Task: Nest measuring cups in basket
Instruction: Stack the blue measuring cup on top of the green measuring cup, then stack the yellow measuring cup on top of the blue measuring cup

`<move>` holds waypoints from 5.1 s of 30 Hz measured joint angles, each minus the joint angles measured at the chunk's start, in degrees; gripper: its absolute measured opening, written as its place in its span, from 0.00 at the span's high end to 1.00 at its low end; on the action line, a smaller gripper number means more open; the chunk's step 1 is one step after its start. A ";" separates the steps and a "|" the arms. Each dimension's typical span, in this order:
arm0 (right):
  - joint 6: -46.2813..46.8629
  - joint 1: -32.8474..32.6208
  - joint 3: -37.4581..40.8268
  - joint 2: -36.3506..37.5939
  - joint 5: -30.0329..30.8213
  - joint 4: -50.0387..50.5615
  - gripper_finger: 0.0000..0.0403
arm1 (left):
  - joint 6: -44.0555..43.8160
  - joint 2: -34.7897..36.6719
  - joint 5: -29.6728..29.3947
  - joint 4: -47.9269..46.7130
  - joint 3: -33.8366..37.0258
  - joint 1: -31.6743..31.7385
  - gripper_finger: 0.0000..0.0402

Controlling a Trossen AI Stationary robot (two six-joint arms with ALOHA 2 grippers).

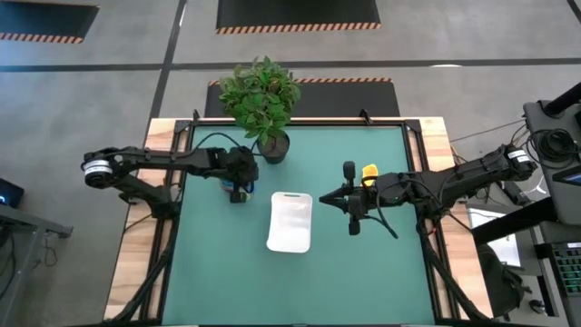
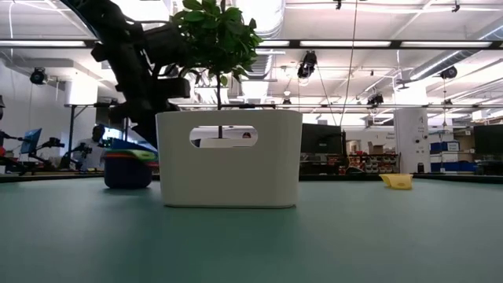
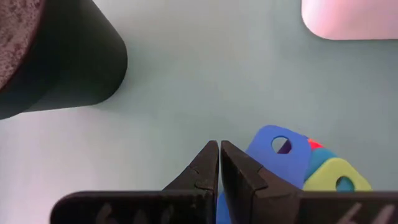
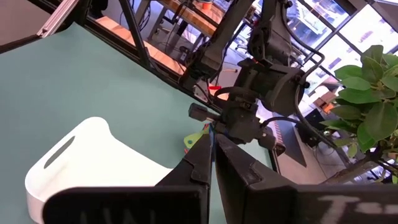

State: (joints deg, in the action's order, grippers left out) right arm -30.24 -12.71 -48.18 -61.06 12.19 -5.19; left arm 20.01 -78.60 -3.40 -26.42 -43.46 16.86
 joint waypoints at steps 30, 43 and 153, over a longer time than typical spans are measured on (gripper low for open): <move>0.13 0.00 0.00 0.00 1.58 0.44 0.98 | 0.21 0.49 -3.17 1.12 0.11 -0.69 1.00; 0.11 0.00 0.00 0.00 1.60 0.50 0.98 | -1.68 2.04 3.02 -4.23 0.11 -3.04 1.00; 105.01 21.80 -0.02 -17.23 5.89 57.18 0.38 | 0.47 30.48 -23.18 16.78 3.43 -34.77 1.00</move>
State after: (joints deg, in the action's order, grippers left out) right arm 74.77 9.09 -48.21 -78.29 18.07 51.99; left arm 20.48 -48.12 -26.58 -9.64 -40.03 -17.91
